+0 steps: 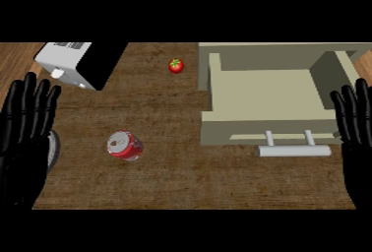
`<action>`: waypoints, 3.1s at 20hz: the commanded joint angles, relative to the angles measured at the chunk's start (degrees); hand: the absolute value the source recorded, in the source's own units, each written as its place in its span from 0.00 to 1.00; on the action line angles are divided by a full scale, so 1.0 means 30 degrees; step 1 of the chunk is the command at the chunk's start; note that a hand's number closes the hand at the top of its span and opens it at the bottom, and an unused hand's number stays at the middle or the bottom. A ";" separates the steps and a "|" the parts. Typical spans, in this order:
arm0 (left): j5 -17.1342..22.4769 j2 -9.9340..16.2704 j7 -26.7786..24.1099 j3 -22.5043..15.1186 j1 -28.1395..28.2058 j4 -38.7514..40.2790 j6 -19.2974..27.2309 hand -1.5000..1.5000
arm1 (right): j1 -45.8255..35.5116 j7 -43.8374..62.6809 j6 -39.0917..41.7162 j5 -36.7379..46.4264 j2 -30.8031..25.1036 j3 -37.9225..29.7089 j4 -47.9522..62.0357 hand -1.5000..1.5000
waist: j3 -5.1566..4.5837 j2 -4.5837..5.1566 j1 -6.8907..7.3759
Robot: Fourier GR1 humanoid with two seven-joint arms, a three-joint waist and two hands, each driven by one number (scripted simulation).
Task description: Pick up the can, place it into the drawer and close the drawer
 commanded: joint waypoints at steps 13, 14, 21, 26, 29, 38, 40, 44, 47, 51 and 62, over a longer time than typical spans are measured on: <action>0.3317 0.1943 0.6167 0.0185 0.2610 -0.1138 -0.2673 0.00 | 0.2279 0.4986 -0.1425 -0.0266 0.0117 -0.1670 -0.1079 0.00 | -0.0356 -0.0817 0.0129; 0.3334 0.1892 0.7078 -0.0080 0.2936 -0.1941 -0.2503 0.00 | 0.3308 0.4108 -0.1037 -0.0739 0.0212 -0.2028 -0.0869 0.00 | -0.0347 -0.0825 0.0107; 0.4444 0.2123 0.8210 0.1061 0.3891 -0.4049 -0.3191 0.00 | 0.6377 0.2081 0.1359 -0.2877 0.0254 -0.3834 -0.1945 0.00 | -0.0348 -0.0820 0.0071; 0.5213 0.2073 0.8699 0.2135 0.4619 -0.5461 -0.3520 0.00 | 0.5183 0.1581 0.3252 -0.5171 -0.1207 -0.6389 0.0350 0.00 | -0.0350 -0.0806 0.0142; 0.7079 0.1661 1.0119 0.2658 0.4547 -0.5667 -0.2999 0.00 | 0.5420 0.1450 0.3239 -0.4778 -0.0855 -0.6324 0.0240 0.00 | -0.0351 -0.0805 0.0142; 0.8926 0.1222 1.0360 0.3804 0.2808 -0.2247 -0.2547 0.00 | 0.8507 0.0270 0.5986 -0.7512 -0.0984 -0.8993 -0.0757 0.00 | -0.0350 -0.0809 -0.0083; 0.8973 0.0565 0.9536 0.3618 0.3117 -0.1782 -0.2843 0.00 | 0.7321 0.1428 0.5708 -0.7415 -0.1498 -0.9220 -0.0398 0.00 | -0.0359 -0.0791 0.0048; 0.9128 0.0223 1.0116 0.2970 0.2922 -0.1099 -0.2726 0.00 | 0.7641 0.1274 0.5812 -0.6291 -0.0261 -0.8380 -0.1112 0.00 | -0.0361 -0.0790 0.0071; 0.7706 -0.0072 1.0445 0.2326 0.1747 -0.0826 -0.1518 0.00 | 0.6795 0.1940 0.6185 -0.7333 -0.0785 -0.9421 -0.0862 0.00 | -0.0356 -0.0785 0.0076; 0.6689 -0.0345 0.9649 0.1833 -0.0096 0.1892 -0.1161 0.00 | 0.7862 0.0272 0.7574 -0.7045 -0.0145 -1.0243 0.0260 0.00 | -0.0352 -0.0774 -0.0009; 0.4613 -0.0950 0.6196 0.0906 0.1095 0.4913 -0.1970 0.00 | 0.8362 0.2037 0.9098 -0.8811 -0.0006 -1.2032 -0.1181 0.00 | -0.0355 -0.0794 0.0036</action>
